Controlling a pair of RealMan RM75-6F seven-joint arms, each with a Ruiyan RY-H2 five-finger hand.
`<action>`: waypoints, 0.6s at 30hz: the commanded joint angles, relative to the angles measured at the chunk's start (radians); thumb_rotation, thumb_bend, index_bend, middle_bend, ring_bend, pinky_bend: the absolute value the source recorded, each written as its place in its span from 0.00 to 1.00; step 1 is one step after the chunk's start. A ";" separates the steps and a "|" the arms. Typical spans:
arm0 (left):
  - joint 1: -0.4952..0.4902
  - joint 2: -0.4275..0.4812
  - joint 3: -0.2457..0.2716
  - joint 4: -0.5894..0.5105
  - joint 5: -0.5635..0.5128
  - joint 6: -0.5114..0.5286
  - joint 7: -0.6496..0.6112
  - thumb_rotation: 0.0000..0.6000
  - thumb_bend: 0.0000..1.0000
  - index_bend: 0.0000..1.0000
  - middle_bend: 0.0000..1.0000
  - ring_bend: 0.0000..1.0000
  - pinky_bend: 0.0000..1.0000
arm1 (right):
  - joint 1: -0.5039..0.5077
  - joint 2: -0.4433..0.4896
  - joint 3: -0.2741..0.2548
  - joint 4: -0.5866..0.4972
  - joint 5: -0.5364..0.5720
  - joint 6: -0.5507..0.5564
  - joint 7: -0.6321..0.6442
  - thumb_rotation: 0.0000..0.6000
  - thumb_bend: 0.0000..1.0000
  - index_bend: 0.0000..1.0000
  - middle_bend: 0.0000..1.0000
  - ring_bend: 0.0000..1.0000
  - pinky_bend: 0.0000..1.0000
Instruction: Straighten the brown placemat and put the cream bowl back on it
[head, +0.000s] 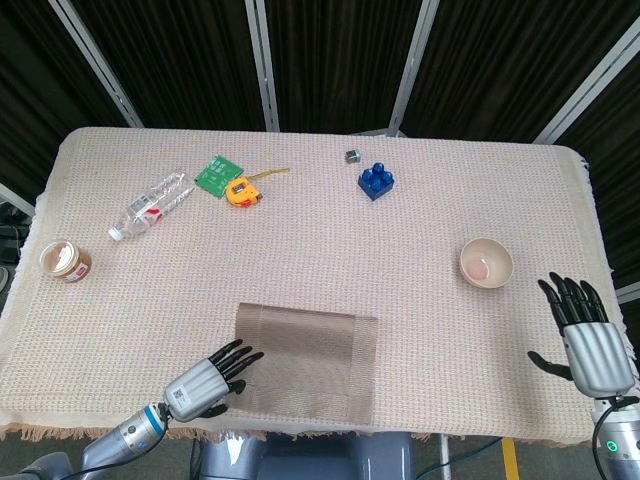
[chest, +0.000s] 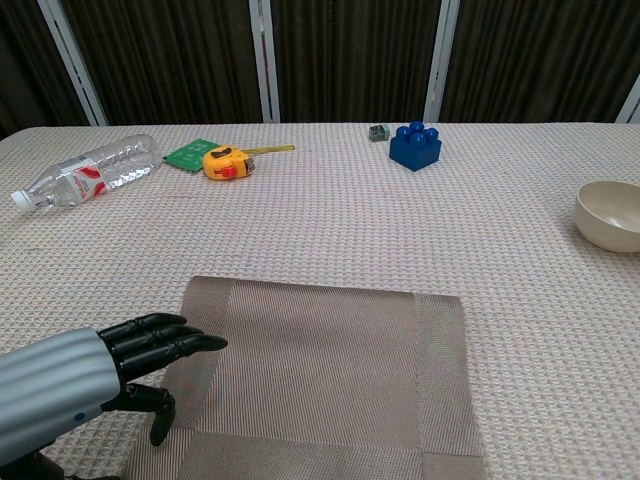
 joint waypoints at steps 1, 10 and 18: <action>-0.003 0.006 0.007 -0.010 -0.003 0.000 0.000 1.00 0.25 0.49 0.00 0.00 0.00 | 0.001 -0.003 0.001 0.000 -0.001 -0.005 -0.006 1.00 0.00 0.00 0.00 0.00 0.00; -0.014 0.005 0.016 -0.019 -0.021 -0.013 0.008 1.00 0.28 0.49 0.00 0.00 0.00 | -0.003 -0.005 0.005 0.000 -0.004 -0.010 -0.011 1.00 0.00 0.00 0.00 0.00 0.00; -0.019 -0.006 0.028 -0.011 -0.035 -0.024 0.010 1.00 0.38 0.50 0.00 0.00 0.00 | -0.005 -0.002 0.009 -0.002 -0.009 -0.010 -0.009 1.00 0.00 0.00 0.00 0.00 0.00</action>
